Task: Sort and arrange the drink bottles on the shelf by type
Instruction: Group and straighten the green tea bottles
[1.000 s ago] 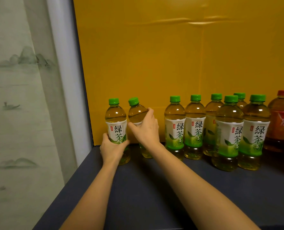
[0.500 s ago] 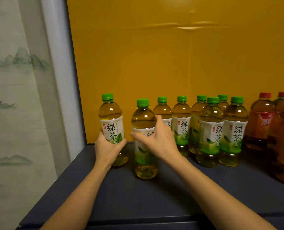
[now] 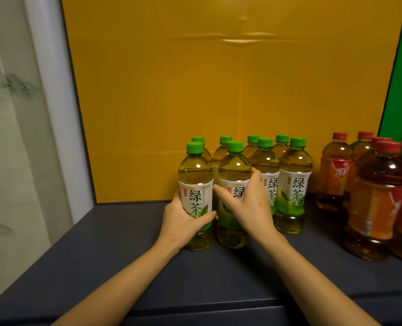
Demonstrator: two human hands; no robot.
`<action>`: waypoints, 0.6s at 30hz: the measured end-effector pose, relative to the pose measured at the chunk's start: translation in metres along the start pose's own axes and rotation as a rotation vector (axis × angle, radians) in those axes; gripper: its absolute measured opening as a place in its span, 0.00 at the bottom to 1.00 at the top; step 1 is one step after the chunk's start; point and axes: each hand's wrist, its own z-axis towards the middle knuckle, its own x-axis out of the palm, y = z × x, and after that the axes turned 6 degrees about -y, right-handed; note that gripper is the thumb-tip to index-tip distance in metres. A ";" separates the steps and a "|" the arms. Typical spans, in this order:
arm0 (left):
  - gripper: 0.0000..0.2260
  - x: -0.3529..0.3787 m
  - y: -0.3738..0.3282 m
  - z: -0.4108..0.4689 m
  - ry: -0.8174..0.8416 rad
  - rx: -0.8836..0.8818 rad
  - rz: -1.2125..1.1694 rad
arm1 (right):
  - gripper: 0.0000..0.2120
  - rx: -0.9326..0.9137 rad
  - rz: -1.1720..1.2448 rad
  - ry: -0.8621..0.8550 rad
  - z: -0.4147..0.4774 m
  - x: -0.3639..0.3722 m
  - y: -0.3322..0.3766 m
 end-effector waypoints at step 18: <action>0.29 -0.017 0.010 0.002 0.123 -0.091 0.007 | 0.31 -0.016 -0.187 0.172 -0.035 -0.003 -0.033</action>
